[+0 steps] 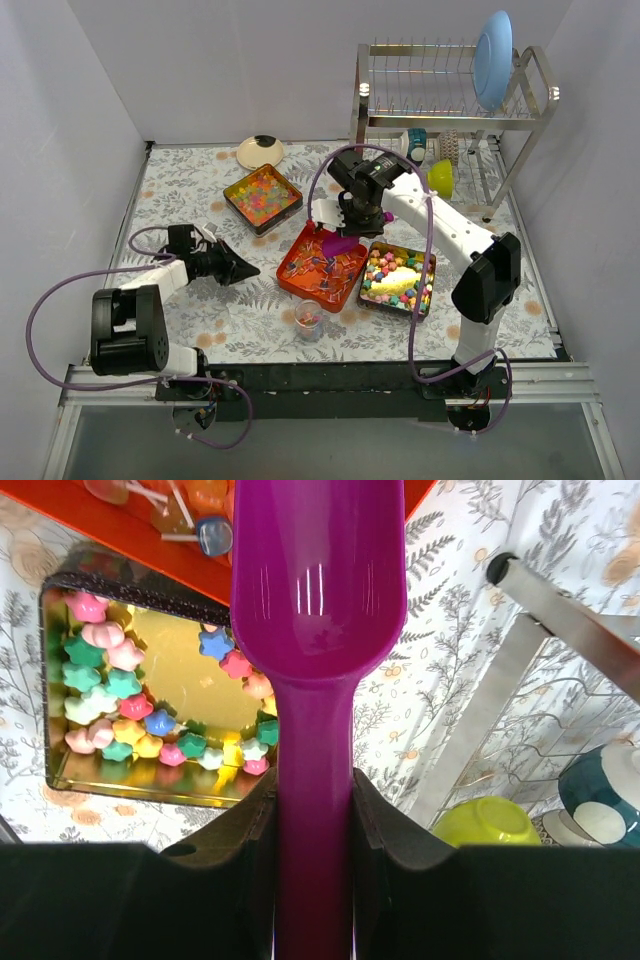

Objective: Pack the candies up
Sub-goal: Scoop the fake candies from the storage box.

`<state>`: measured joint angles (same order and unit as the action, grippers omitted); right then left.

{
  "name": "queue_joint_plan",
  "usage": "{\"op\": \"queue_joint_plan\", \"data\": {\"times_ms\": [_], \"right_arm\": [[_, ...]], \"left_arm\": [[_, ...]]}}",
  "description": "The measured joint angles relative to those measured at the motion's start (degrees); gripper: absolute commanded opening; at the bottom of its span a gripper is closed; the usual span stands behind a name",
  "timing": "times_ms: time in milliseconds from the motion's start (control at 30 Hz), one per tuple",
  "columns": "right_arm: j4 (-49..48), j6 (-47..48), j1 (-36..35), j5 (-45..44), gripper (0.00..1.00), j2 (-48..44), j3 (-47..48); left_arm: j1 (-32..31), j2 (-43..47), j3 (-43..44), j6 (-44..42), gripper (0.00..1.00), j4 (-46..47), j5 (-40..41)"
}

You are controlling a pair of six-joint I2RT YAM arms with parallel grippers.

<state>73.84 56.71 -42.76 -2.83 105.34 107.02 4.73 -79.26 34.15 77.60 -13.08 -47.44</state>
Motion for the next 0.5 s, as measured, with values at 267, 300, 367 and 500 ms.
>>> {"op": "queue_joint_plan", "data": {"times_ms": [267,300,367,500], "right_arm": [[0.2,1.2,-0.2,-6.0,0.01,1.3,-2.4],[0.2,1.3,-0.2,-6.8,0.01,1.3,-2.6],[0.3,1.7,-0.2,-8.3,0.01,1.5,-2.8],[0.2,2.0,-0.5,-11.6,0.01,2.9,-2.8]], "left_arm": [[-4.2,-5.9,-2.2,2.6,0.0,2.1,1.6],[-5.4,-6.6,-2.2,2.6,0.0,2.5,1.6],[-7.4,-8.2,-2.2,2.8,0.0,3.2,1.6],[-9.3,-11.6,-1.9,2.9,0.0,3.5,1.6]]}}
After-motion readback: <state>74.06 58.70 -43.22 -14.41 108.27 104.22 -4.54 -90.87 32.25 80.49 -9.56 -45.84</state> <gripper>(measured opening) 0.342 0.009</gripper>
